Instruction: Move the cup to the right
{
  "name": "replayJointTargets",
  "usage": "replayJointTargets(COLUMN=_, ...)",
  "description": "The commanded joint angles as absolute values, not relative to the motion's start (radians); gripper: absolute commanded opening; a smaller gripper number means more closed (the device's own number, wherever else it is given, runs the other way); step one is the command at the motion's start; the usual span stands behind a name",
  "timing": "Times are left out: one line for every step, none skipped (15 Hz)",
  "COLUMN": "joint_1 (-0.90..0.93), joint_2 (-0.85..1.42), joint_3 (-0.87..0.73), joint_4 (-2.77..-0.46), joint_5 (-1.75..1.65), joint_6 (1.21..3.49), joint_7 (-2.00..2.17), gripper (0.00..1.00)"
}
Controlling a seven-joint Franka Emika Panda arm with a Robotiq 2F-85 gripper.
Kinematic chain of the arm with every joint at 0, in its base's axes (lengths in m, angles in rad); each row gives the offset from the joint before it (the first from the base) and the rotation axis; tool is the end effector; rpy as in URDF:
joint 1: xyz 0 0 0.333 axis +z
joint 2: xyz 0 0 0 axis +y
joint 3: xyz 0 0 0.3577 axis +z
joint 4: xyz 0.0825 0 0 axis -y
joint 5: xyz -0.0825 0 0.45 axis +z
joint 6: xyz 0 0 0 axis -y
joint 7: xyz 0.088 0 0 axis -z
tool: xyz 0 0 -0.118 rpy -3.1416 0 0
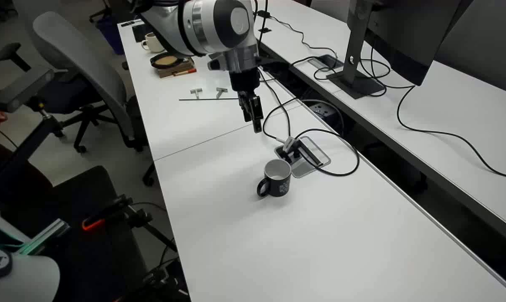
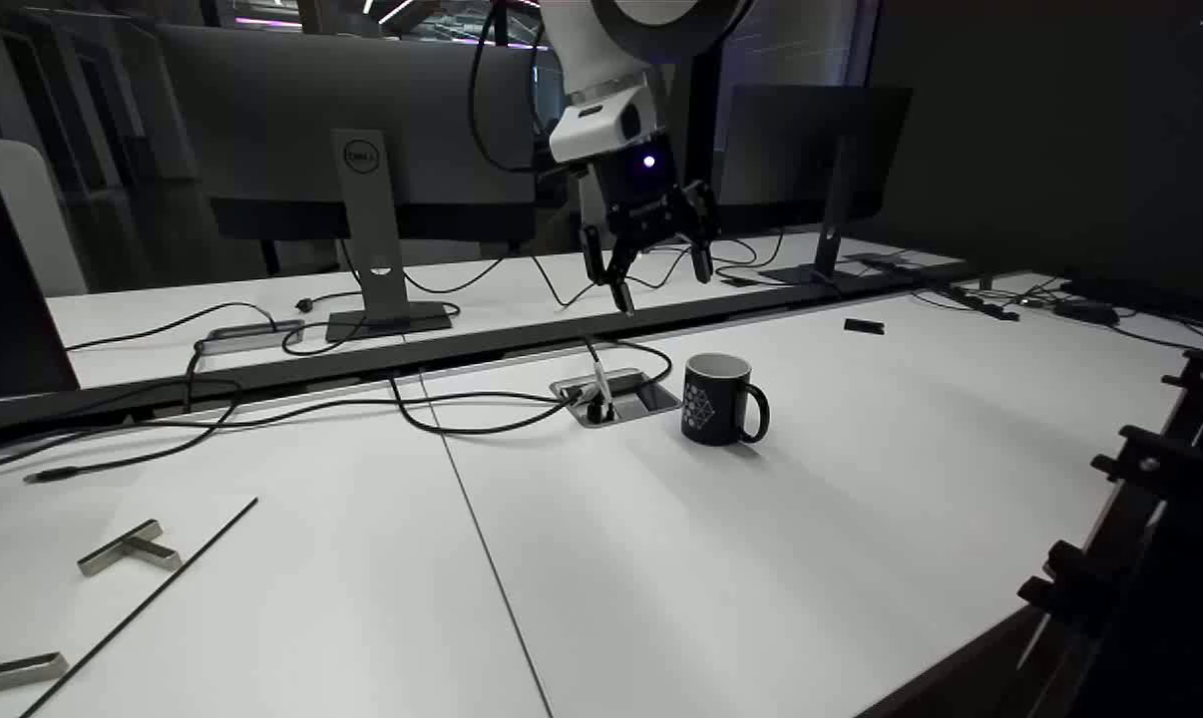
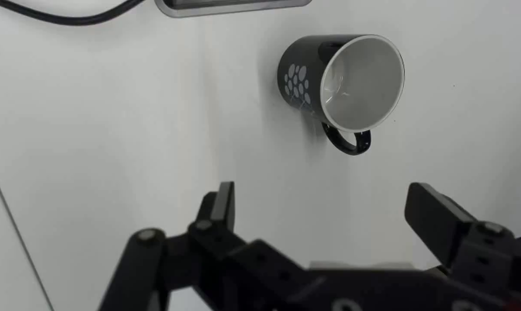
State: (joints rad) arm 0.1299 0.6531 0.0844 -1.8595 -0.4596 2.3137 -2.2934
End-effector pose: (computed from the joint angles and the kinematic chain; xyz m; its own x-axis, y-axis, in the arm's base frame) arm 0.6671 0.1318 0.1210 -0.9557 0.2938 -0.0150 0.2839 0.9078 -0.3086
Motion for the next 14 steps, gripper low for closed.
replayJointTargets(joint_1=0.124, joint_2=0.654, joint_3=0.091, joint_4=-1.857, joint_5=-0.464, joint_6=2.31, joint_7=-2.291, gripper=1.0)
replayJointTargets(joint_1=0.124, joint_2=0.654, joint_3=0.091, joint_4=-1.857, joint_5=-0.464, joint_6=2.31, joint_7=-2.291, gripper=1.0)
replayJointTargets(joint_1=0.124, joint_2=0.654, joint_3=0.091, joint_4=-1.857, joint_5=-0.464, joint_6=2.31, joint_7=-2.291, gripper=1.0)
replayJointTargets(joint_1=0.124, joint_2=0.654, joint_3=0.091, joint_4=-1.857, joint_5=-0.464, joint_6=2.31, joint_7=-2.291, gripper=1.0)
replayJointTargets(joint_1=0.124, joint_2=0.654, joint_3=0.091, joint_4=-1.857, joint_5=-0.464, joint_6=2.31, joint_7=-2.291, gripper=1.0)
replayJointTargets(joint_1=0.124, joint_2=0.654, joint_3=0.091, joint_4=-1.857, joint_5=-0.464, joint_6=2.31, joint_7=-2.291, gripper=1.0)
replayJointTargets(joint_1=0.124, joint_2=0.654, joint_3=0.091, joint_4=-1.857, joint_5=-0.464, joint_6=2.31, joint_7=-2.291, gripper=1.0)
replayJointTargets(joint_1=0.124, joint_2=0.654, joint_3=0.091, joint_4=-1.857, joint_5=-0.464, joint_6=2.31, joint_7=-2.291, gripper=1.0)
replayJointTargets(joint_1=0.124, joint_2=0.654, joint_3=0.091, joint_4=-1.857, joint_5=-0.464, joint_6=2.31, joint_7=-2.291, gripper=1.0)
replayJointTargets(joint_1=0.117, joint_2=0.65, joint_3=0.091, joint_4=-1.868, joint_5=-0.46, joint_6=2.328, joint_7=-2.29, gripper=1.0)
replayJointTargets(joint_1=0.11, joint_2=0.647, joint_3=0.093, joint_4=-1.876, joint_5=-0.458, joint_6=2.343, joint_7=-2.293, gripper=1.0)
replayJointTargets(joint_1=0.098, joint_2=0.64, joint_3=0.095, joint_4=-1.895, joint_5=-0.454, joint_6=2.371, joint_7=-2.296, gripper=1.0)
replayJointTargets(joint_1=0.088, joint_2=0.637, joint_3=0.096, joint_4=-1.909, joint_5=-0.451, joint_6=2.4, joint_7=-2.299, gripper=1.0)
replayJointTargets(joint_1=0.067, joint_2=0.633, joint_3=0.101, joint_4=-1.934, joint_5=-0.439, joint_6=2.45, joint_7=-2.304, gripper=1.0)
